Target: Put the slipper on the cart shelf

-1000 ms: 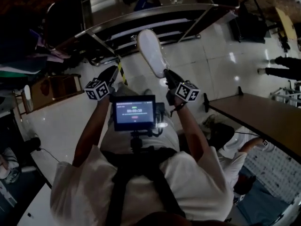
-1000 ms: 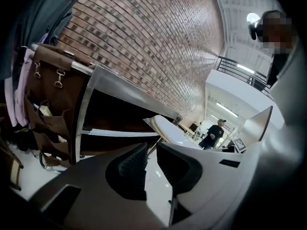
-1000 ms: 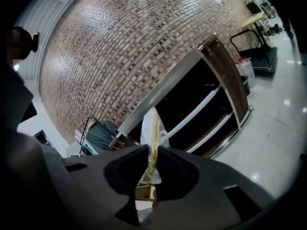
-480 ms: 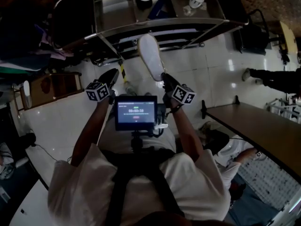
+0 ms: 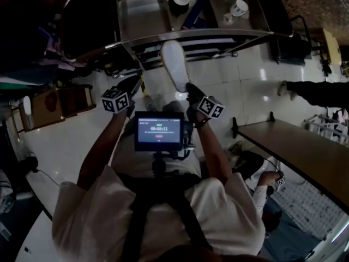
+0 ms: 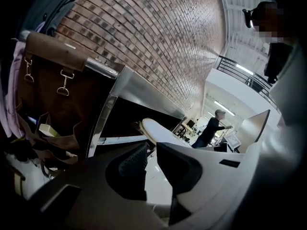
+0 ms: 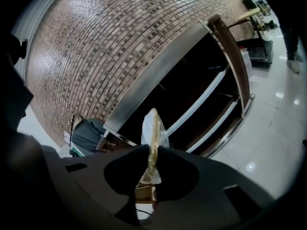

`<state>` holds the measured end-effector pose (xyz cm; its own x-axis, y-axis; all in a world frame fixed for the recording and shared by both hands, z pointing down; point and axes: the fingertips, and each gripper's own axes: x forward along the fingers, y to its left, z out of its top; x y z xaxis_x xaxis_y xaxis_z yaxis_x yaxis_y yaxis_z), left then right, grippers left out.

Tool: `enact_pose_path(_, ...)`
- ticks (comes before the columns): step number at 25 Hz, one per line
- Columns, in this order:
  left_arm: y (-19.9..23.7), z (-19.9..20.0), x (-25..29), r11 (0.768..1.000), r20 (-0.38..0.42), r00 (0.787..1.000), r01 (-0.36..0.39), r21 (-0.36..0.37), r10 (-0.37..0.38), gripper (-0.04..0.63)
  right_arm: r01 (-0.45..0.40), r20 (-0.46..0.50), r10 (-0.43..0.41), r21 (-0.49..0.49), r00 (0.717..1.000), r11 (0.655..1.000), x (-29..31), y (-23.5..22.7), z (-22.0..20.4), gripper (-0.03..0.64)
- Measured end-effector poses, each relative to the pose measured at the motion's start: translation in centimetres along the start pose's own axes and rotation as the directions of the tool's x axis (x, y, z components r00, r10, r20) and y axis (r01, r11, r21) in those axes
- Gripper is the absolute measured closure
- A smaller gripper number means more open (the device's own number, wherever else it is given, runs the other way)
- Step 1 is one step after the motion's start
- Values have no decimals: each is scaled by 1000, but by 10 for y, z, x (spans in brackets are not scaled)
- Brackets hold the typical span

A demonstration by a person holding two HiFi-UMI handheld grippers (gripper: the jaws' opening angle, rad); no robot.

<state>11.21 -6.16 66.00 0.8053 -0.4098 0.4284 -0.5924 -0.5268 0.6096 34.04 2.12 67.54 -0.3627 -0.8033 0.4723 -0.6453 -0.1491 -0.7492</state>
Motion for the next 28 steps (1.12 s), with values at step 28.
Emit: enact_pose_path(28, 32, 24, -10, 998, 23, 998, -65, -8, 65, 535, 14, -45, -15, -11, 999, 1000, 144, -4, 29, 552)
